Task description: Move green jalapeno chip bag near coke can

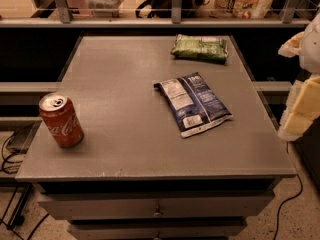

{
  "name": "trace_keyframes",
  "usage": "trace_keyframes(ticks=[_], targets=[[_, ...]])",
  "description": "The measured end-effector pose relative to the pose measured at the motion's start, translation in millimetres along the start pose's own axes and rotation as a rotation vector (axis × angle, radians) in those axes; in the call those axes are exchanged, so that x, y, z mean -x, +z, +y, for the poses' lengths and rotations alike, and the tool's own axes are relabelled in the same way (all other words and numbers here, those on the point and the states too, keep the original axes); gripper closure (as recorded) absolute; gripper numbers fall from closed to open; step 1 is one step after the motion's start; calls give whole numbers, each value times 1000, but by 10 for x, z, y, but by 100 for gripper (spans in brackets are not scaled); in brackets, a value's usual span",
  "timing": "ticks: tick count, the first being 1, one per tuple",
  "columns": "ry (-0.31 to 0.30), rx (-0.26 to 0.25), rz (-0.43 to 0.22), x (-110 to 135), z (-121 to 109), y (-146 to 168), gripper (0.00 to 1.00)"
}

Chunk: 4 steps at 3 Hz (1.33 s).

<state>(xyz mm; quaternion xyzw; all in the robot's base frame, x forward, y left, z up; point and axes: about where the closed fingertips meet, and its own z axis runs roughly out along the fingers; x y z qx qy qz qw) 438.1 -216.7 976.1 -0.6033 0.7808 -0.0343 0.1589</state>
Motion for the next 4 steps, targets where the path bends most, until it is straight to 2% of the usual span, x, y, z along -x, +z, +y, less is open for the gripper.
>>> trace_keyframes(ticks=[1, 2, 4], targets=[[0, 0, 0, 0, 0, 0, 0], [86, -19, -26, -16, -117, 41, 0], [303, -92, -229, 22, -706, 321, 0]])
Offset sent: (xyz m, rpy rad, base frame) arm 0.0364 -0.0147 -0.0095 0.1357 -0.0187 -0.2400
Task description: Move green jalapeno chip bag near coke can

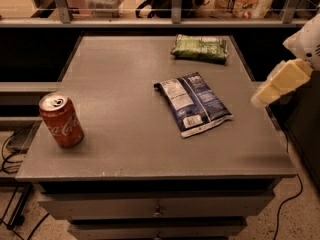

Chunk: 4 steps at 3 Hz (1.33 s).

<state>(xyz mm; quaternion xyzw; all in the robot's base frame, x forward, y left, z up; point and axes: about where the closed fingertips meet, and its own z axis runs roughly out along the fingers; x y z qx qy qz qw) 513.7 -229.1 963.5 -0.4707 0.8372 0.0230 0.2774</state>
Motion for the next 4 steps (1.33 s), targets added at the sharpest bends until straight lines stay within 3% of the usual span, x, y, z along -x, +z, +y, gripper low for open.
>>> trace_keyframes(ticks=[1, 2, 3, 4], targets=[[68, 18, -110, 154, -306, 287, 0], [68, 18, -110, 154, -306, 287, 0], [125, 13, -127, 218, -301, 401, 0], [182, 23, -201, 569, -358, 690, 0]])
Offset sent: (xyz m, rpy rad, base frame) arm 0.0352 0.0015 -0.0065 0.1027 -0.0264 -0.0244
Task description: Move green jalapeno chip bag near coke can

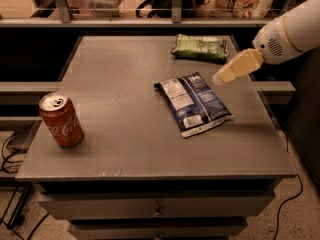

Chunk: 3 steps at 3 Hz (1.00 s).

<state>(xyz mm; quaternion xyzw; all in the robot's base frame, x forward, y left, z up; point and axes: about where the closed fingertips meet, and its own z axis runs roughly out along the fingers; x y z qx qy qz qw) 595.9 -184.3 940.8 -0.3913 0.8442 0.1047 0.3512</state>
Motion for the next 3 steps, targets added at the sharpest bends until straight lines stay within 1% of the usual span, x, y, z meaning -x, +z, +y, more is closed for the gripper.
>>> trace_keyframes(ticks=[1, 2, 3], targets=[[29, 20, -45, 266, -53, 405, 0], [71, 20, -64, 405, -202, 743, 0], [129, -5, -88, 543, -499, 1118, 0]])
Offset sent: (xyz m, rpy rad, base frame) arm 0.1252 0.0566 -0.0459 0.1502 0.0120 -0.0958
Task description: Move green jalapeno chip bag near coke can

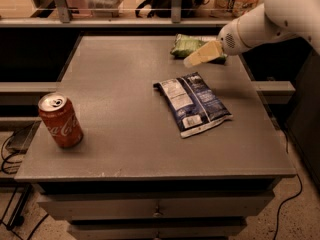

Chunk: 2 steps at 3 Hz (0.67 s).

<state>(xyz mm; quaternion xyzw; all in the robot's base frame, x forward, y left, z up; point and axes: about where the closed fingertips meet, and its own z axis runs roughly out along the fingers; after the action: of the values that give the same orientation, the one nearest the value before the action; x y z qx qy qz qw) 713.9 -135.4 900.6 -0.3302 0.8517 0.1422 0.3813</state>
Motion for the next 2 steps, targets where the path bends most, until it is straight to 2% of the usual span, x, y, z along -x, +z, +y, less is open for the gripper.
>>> trace_keyframes(ticks=[1, 2], targets=[[0, 0, 0, 0, 1, 1, 0], [42, -23, -55, 78, -57, 87, 0]])
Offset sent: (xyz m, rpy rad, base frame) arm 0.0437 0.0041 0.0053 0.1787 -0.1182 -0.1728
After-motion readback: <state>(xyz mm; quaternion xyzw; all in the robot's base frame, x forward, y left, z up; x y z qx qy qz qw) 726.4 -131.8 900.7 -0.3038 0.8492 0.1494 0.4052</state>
